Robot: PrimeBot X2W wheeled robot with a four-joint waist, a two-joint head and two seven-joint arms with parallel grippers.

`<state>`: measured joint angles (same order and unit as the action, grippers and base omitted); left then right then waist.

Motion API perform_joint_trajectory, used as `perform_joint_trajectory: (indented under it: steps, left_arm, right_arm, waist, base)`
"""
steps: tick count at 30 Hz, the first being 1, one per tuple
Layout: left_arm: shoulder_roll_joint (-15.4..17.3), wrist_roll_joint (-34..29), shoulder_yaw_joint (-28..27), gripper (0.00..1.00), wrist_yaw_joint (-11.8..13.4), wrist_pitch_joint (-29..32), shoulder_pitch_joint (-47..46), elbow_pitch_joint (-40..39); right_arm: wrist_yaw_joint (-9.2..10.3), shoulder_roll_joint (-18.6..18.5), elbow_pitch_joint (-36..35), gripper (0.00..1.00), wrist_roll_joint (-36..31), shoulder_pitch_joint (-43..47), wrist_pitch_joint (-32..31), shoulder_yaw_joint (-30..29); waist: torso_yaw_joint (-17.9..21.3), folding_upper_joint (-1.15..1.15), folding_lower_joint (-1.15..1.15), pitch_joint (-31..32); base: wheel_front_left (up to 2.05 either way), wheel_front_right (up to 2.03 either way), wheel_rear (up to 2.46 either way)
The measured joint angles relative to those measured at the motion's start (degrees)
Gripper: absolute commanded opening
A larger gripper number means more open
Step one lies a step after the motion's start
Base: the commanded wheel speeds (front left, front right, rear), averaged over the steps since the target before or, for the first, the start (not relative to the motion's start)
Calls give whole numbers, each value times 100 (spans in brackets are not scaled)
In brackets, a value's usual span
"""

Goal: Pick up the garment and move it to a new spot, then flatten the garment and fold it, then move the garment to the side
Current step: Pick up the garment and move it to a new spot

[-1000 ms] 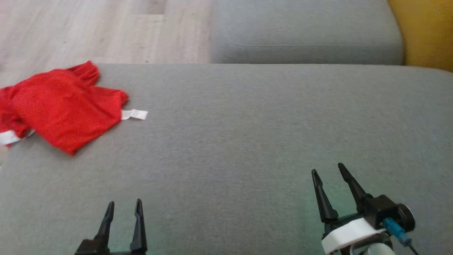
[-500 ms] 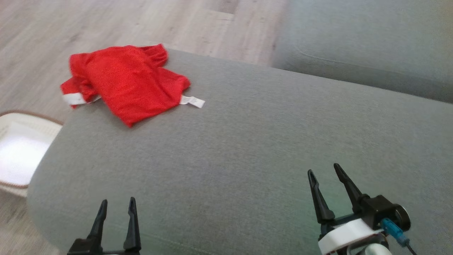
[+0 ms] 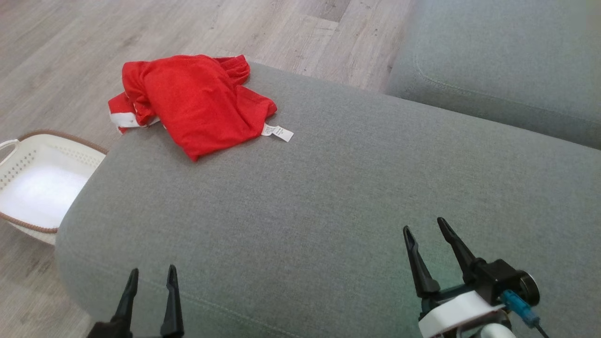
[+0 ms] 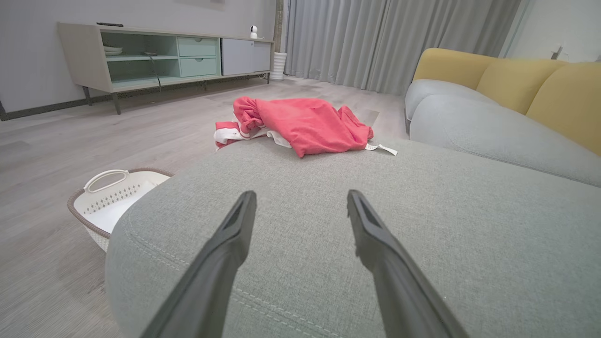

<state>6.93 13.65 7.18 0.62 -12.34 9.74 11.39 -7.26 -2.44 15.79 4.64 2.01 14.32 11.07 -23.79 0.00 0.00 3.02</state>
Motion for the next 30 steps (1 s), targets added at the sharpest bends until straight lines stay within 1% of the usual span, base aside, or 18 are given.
perform_joint_trajectory:
  steps: [6,9,11,13,16,17,18,21,23,25,27,30]
  left_arm:
    - [37,113,-9,100,2,-1,-11,-382]
    - [100,254,-63,100,-21,98,-58,-843]
    - [176,322,-151,100,-56,267,-206,-1277]
    - [360,348,-240,100,-68,488,-519,-1788]
    - [804,354,-600,100,-122,845,-1290,-2363]
    - [1135,409,-893,100,-136,1090,-1934,-2562]
    - [1319,424,-1012,100,-192,1224,-2285,-2581]
    - [1839,456,-1213,100,-326,1577,-3222,-2403]
    - [2007,613,-1272,100,-424,1774,-3818,-2029]
    - [2213,710,-1229,100,-557,1949,-4376,-1440]
    - [2330,814,-1139,100,-619,2107,-4902,-865]
    - [2327,956,-812,100,-679,2369,-5482,-74]
  right_arm:
    - [0,0,-56,100,-62,-2,0,18]
    - [1,-1,-134,100,-187,-21,0,2]
    - [1,-1,-200,100,-265,-61,0,-27]
    - [0,-2,-245,100,-352,-141,0,-55]
    - [0,-3,-333,100,-499,-354,0,-68]
    - [0,-7,-419,100,-612,-516,-3,-75]
    - [0,-10,-466,100,-665,-608,-11,-82]
    - [0,-14,-612,100,-832,-868,-76,-111]
    - [0,-18,-728,100,-935,-996,-132,-157]
    - [0,-22,-857,100,-1024,-1085,-172,-215]
    - [0,-29,-1004,100,-1100,-1136,-232,-274]
    - [0,-29,-1245,100,-1245,-1228,-311,-401]
  waist:
    - [85,0,1,-118]
    - [160,0,0,-249]
    - [222,0,1,-373]
    - [294,0,1,-513]
    - [427,0,1,-741]
    - [531,0,1,-915]
    - [592,0,1,-1014]
    - [782,0,2,-1322]
    - [918,0,2,-1540]
    - [1051,0,2,-1763]
    - [1179,0,2,-1996]
    - [1362,0,2,-2338]
  base:
    - [0,0,0]
    - [0,0,0]
    - [0,0,0]
    - [0,0,0]
    - [0,0,0]
    - [0,0,0]
    - [0,0,0]
    - [0,0,0]
    - [0,0,0]
    - [0,0,0]
    - [0,0,0]
    - [0,0,0]
